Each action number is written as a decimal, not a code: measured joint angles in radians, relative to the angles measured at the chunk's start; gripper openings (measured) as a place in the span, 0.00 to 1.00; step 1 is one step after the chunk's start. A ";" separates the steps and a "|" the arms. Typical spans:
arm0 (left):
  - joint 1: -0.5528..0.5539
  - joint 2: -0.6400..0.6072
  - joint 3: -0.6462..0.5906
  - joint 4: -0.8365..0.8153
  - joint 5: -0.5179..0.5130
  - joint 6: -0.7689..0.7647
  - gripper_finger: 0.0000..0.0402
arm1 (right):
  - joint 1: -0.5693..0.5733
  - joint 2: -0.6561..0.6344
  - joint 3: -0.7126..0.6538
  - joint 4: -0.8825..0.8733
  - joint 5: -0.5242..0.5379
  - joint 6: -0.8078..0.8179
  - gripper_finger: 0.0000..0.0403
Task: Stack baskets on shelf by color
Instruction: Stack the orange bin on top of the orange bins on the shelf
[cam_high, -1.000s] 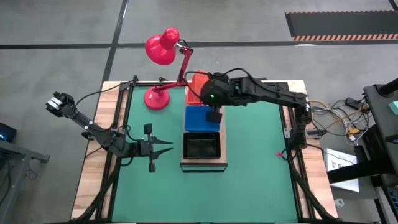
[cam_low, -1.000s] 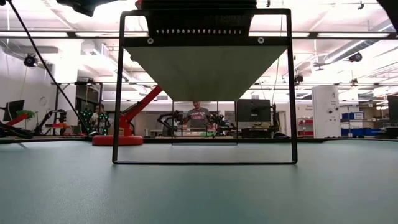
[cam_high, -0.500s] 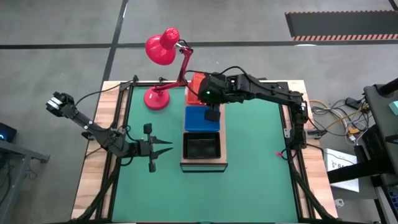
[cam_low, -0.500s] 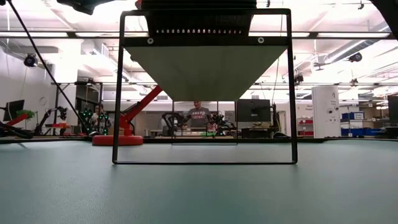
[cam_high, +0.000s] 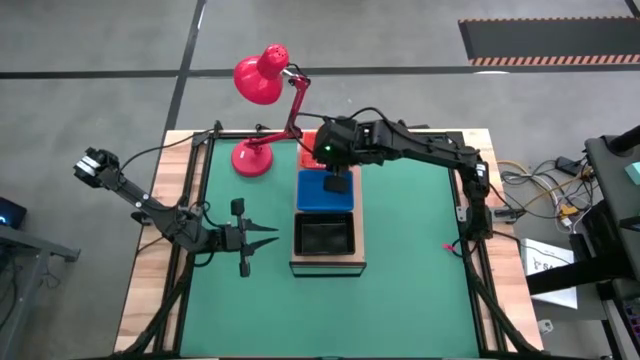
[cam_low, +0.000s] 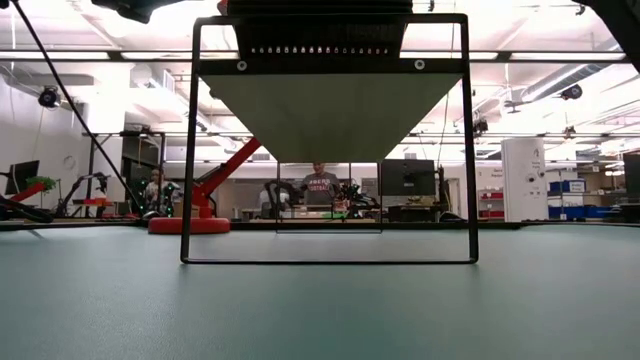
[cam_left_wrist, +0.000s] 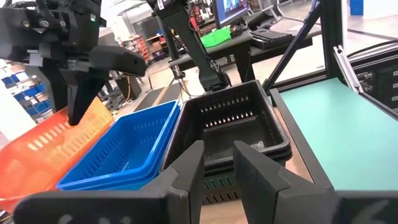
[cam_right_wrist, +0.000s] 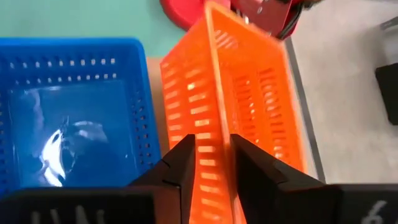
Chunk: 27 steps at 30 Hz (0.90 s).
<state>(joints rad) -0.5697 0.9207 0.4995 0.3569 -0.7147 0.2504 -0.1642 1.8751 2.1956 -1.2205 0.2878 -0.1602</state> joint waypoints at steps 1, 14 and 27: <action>0.000 0.000 0.000 0.000 0.000 0.000 0.17 | 0.000 0.000 0.000 0.012 0.000 -0.007 0.23; 0.000 -0.001 0.000 0.000 0.000 -0.002 0.17 | -0.002 0.000 -0.004 0.078 0.011 -0.015 0.13; 0.000 0.000 0.000 0.000 0.000 -0.005 0.17 | -0.002 0.003 -0.086 0.108 0.003 -0.059 0.11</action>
<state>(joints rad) -0.5701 0.9203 0.4995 0.3573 -0.7147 0.2459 -0.1661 1.8778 2.1095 -1.1120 0.2910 -0.2191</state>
